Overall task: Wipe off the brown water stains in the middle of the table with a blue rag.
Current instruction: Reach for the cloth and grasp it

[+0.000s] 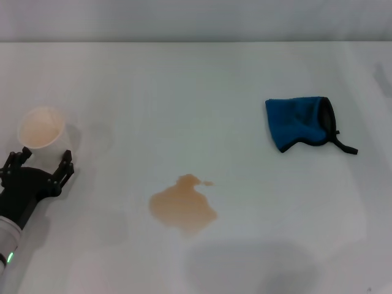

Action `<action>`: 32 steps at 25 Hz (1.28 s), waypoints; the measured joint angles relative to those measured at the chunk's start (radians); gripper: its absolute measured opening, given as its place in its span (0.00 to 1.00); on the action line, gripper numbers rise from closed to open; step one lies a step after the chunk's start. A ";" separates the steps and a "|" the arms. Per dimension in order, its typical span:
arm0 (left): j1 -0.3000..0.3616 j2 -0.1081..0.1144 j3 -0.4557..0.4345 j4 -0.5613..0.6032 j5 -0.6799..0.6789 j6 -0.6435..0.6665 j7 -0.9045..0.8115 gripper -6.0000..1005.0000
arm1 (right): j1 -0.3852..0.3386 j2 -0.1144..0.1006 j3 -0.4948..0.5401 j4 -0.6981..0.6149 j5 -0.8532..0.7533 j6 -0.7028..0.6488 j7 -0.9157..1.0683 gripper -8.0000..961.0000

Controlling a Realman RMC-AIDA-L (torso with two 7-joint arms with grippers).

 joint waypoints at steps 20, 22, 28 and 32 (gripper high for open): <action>0.049 0.003 0.001 0.046 -0.004 0.008 -0.011 0.78 | -0.009 0.002 -0.005 0.002 -0.005 -0.010 0.000 0.86; 0.056 0.002 0.002 0.047 -0.004 0.019 -0.017 0.79 | -0.011 0.002 -0.006 0.001 -0.005 -0.011 0.000 0.86; 0.076 0.004 0.010 0.069 0.002 0.034 -0.018 0.84 | -0.011 0.002 -0.005 0.000 -0.005 -0.012 0.000 0.86; 0.103 0.003 0.011 0.080 0.002 0.074 -0.017 0.87 | -0.011 0.002 -0.003 0.000 -0.004 -0.012 0.000 0.86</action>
